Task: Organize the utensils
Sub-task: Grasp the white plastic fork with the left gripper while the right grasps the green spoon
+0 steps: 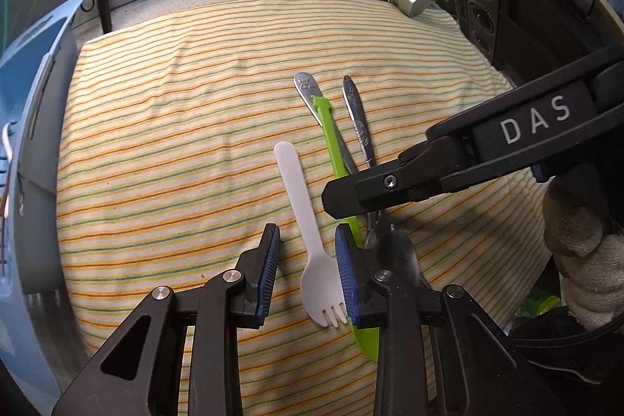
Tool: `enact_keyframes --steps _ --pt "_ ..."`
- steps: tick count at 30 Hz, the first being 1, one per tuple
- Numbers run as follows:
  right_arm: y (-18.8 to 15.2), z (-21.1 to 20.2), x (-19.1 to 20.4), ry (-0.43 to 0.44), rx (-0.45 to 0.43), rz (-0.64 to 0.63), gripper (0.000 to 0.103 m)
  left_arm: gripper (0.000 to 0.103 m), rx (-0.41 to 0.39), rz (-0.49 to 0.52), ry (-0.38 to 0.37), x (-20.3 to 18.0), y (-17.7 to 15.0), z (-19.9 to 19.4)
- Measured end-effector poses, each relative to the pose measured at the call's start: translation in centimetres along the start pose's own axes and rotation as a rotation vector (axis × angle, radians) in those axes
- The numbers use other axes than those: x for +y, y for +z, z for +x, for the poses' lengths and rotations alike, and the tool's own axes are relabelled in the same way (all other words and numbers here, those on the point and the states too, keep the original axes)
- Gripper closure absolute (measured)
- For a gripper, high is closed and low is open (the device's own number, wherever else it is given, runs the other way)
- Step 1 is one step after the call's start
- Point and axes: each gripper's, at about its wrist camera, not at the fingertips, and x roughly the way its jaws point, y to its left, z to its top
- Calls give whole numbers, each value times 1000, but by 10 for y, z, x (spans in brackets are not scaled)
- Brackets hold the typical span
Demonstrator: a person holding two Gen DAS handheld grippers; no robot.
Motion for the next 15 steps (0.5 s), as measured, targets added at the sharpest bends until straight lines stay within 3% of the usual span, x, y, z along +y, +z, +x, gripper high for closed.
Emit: enact_keyframes --steps 9,15 --pt "0 10 10 -80 -1 -36 85 88 2 16 48 10 -4 -1" --pt "-1 15 21 -163 -21 -103 91 88 11 18 67 14 -4 0"
